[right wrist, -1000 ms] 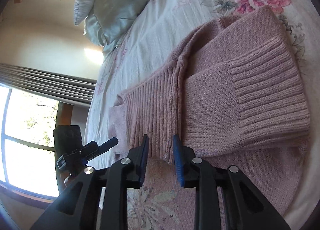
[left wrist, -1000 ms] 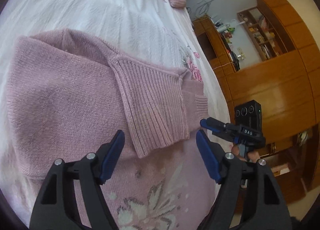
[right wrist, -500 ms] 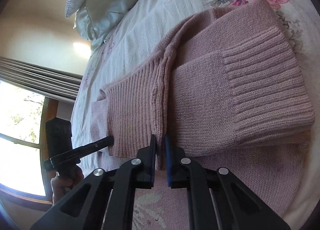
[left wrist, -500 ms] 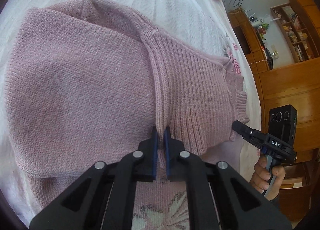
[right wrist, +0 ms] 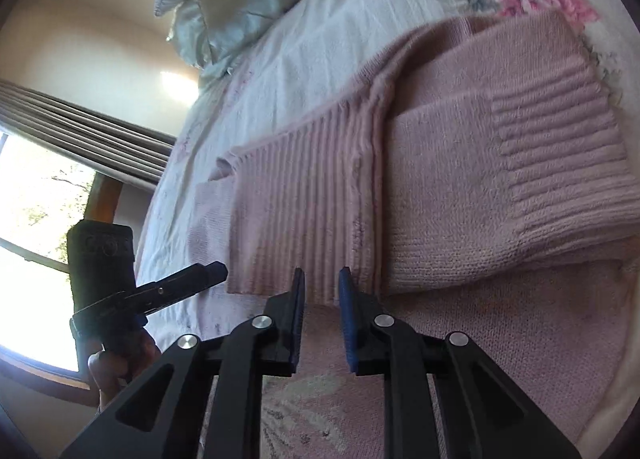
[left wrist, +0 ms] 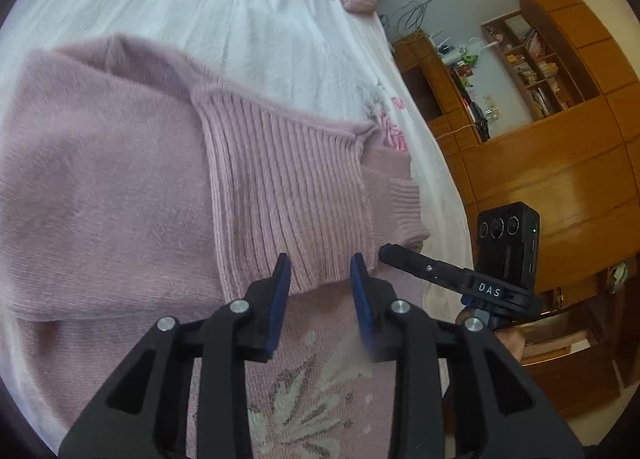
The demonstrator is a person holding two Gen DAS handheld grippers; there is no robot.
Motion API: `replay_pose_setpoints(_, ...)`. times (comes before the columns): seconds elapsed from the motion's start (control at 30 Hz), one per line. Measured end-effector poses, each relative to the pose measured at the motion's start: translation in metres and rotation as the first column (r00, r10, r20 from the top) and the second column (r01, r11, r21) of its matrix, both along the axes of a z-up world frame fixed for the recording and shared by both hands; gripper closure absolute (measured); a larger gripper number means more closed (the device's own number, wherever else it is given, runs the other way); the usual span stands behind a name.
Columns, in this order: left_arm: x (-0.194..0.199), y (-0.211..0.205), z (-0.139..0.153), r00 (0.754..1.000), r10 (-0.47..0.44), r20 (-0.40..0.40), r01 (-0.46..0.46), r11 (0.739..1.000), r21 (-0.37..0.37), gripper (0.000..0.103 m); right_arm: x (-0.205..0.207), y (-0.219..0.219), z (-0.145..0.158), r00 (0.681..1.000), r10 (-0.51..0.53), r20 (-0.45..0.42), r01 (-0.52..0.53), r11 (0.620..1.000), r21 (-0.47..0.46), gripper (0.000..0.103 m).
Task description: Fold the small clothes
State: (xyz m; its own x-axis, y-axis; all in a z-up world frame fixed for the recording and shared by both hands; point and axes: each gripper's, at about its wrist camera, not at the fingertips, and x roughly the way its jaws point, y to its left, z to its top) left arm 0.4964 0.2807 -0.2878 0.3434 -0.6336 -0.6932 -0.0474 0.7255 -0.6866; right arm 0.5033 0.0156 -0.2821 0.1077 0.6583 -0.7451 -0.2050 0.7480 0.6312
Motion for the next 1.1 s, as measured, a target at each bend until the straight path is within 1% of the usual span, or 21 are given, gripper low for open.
replay_pose_setpoints(0.03,0.000,0.001,-0.009,1.000,0.010,-0.025,-0.010,1.000,0.016,0.073,-0.001,0.000,-0.006,1.000,-0.005,0.004,0.005,1.000,-0.024,0.093)
replay_pose_setpoints(0.07,-0.001,0.002,-0.014,0.999,0.013,-0.042,-0.014,1.000,-0.014,0.073,-0.002,-0.002,-0.010,1.000,-0.004,0.002,0.004,1.000,-0.028,0.094)
replay_pose_setpoints(0.1,-0.005,0.007,-0.013,0.999,0.024,-0.046,-0.026,0.999,-0.040,0.072,-0.005,-0.006,-0.010,1.000,-0.011,-0.009,0.011,1.000,-0.010,0.094)
replay_pose_setpoints(0.13,-0.013,0.012,-0.006,0.999,0.028,-0.034,-0.031,0.997,-0.066,0.067,-0.009,-0.012,-0.005,1.000,-0.016,-0.018,0.016,1.000,0.021,0.088)
replay_pose_setpoints(0.17,-0.022,0.016,0.004,0.999,0.030,-0.011,-0.031,0.996,-0.089,0.048,-0.017,-0.019,0.004,1.000,-0.012,-0.013,0.013,0.998,0.055,0.077)
replay_pose_setpoints(0.2,-0.036,0.021,0.015,0.999,0.040,0.018,-0.039,0.995,-0.095,0.030,-0.027,-0.027,0.014,1.000,-0.008,0.003,0.007,0.997,0.083,0.072)
replay_pose_setpoints(0.23,-0.052,0.028,0.027,0.998,0.049,0.048,-0.044,0.994,-0.097,0.025,-0.039,-0.036,0.024,1.000,-0.002,0.016,0.000,0.995,0.104,0.064)
replay_pose_setpoints(0.3,-0.094,0.043,0.047,0.994,0.050,0.093,-0.038,0.991,-0.124,0.014,-0.069,-0.059,0.038,1.000,0.017,0.026,-0.020,0.990,0.138,0.063)
replay_pose_setpoints(0.37,-0.143,0.061,0.060,0.991,0.055,0.122,-0.040,0.992,-0.123,0.012,-0.108,-0.088,0.044,0.999,0.046,0.021,-0.048,0.988,0.146,0.063)
replay_pose_setpoints(0.43,-0.198,0.080,0.064,0.989,0.071,0.129,-0.062,0.996,-0.070,0.011,-0.149,-0.118,0.045,0.998,0.058,0.026,-0.061,0.991,0.121,0.061)
replay_pose_setpoints(0.5,-0.251,0.097,0.055,0.992,0.082,0.098,-0.081,0.997,-0.015,0.010,-0.190,-0.152,0.039,0.999,0.039,0.004,-0.039,0.994,0.098,0.060)
replay_pose_setpoints(0.57,-0.294,0.109,0.039,0.996,0.083,0.044,-0.083,0.997,-0.005,0.010,-0.225,-0.186,0.029,0.999,0.011,-0.035,-0.007,0.996,0.090,0.059)
replay_pose_setpoints(0.6,-0.312,0.114,0.029,0.996,0.085,0.018,-0.085,0.996,-0.006,0.010,-0.240,-0.201,0.024,0.999,-0.009,-0.049,0.013,0.996,0.084,0.059)
replay_pose_setpoints(0.63,-0.326,0.114,0.020,0.997,0.082,-0.014,-0.082,0.997,0.010,0.010,-0.254,-0.216,0.018,0.997,-0.037,-0.062,0.041,0.997,0.072,0.059)
replay_pose_setpoints(0.67,-0.337,0.113,0.012,0.996,0.082,-0.035,-0.081,0.996,0.030,0.010,-0.267,-0.230,0.012,0.995,-0.064,-0.071,0.068,0.996,0.061,0.059)
replay_pose_setpoints(0.8,-0.360,0.105,-0.017,0.993,0.075,-0.088,-0.072,0.997,0.035,0.010,-0.291,-0.268,-0.014,0.981,-0.134,-0.142,0.144,0.987,0.064,0.058)
replay_pose_setpoints(0.83,-0.364,0.105,-0.023,0.991,0.086,-0.104,-0.083,0.996,0.028,0.010,-0.293,-0.271,-0.018,0.978,-0.142,-0.149,0.153,0.986,0.062,0.058)
replay_pose_setpoints(0.93,-0.371,0.100,-0.033,0.989,0.083,-0.121,-0.085,0.996,-0.015,0.010,-0.296,-0.272,-0.024,0.975,-0.140,-0.173,0.160,0.981,0.108,0.055)
replay_pose_setpoints(1.03,-0.378,0.096,-0.041,0.987,0.067,-0.144,-0.075,0.996,-0.056,0.010,-0.301,-0.266,-0.029,0.976,-0.126,-0.176,0.147,0.982,0.115,0.052)
replay_pose_setpoints(1.1,-0.380,0.096,-0.047,0.987,0.056,-0.151,-0.067,0.996,-0.063,0.010,-0.302,-0.259,-0.034,0.978,-0.108,-0.179,0.130,0.985,0.111,0.051)
